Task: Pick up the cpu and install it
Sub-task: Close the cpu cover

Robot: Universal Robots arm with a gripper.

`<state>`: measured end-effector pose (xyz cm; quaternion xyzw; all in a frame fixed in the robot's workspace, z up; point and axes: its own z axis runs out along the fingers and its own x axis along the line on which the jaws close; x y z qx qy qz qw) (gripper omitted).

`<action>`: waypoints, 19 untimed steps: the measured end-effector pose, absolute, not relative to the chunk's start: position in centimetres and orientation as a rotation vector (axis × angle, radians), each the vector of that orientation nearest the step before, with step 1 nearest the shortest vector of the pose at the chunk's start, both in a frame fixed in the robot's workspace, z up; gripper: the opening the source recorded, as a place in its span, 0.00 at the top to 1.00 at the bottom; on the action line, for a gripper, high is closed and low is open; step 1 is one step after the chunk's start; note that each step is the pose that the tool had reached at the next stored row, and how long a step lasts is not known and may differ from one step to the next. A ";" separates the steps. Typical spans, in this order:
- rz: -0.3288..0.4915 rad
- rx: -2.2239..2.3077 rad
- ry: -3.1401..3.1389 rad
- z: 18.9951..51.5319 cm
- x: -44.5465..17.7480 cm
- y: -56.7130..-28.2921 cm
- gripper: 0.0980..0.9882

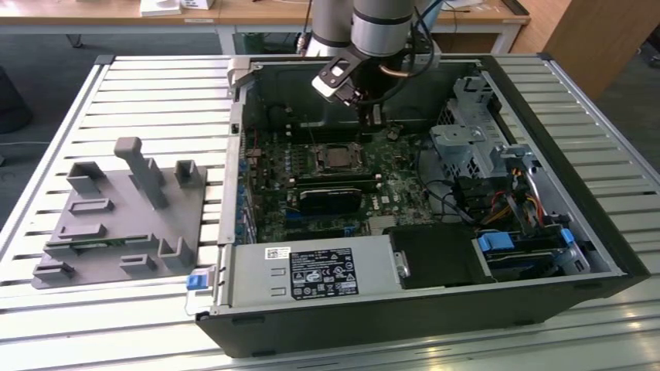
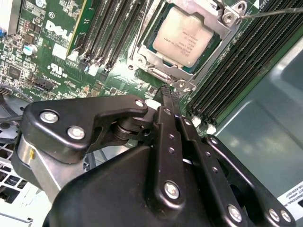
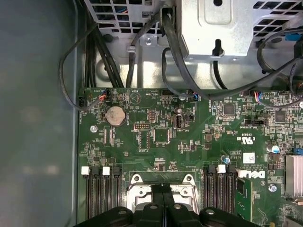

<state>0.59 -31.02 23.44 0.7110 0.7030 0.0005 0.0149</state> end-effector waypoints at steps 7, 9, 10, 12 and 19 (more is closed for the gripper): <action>0.001 2.213 2.188 23.0 -0.9 -31.0 0.99; 0.001 2.213 2.188 22.8 -1.5 -31.0 0.99; 0.001 2.213 2.188 22.8 -1.7 -31.0 0.99; 0.002 2.213 2.188 22.7 -1.8 -31.0 0.99; 0.006 2.215 2.190 22.1 -3.1 -31.0 0.99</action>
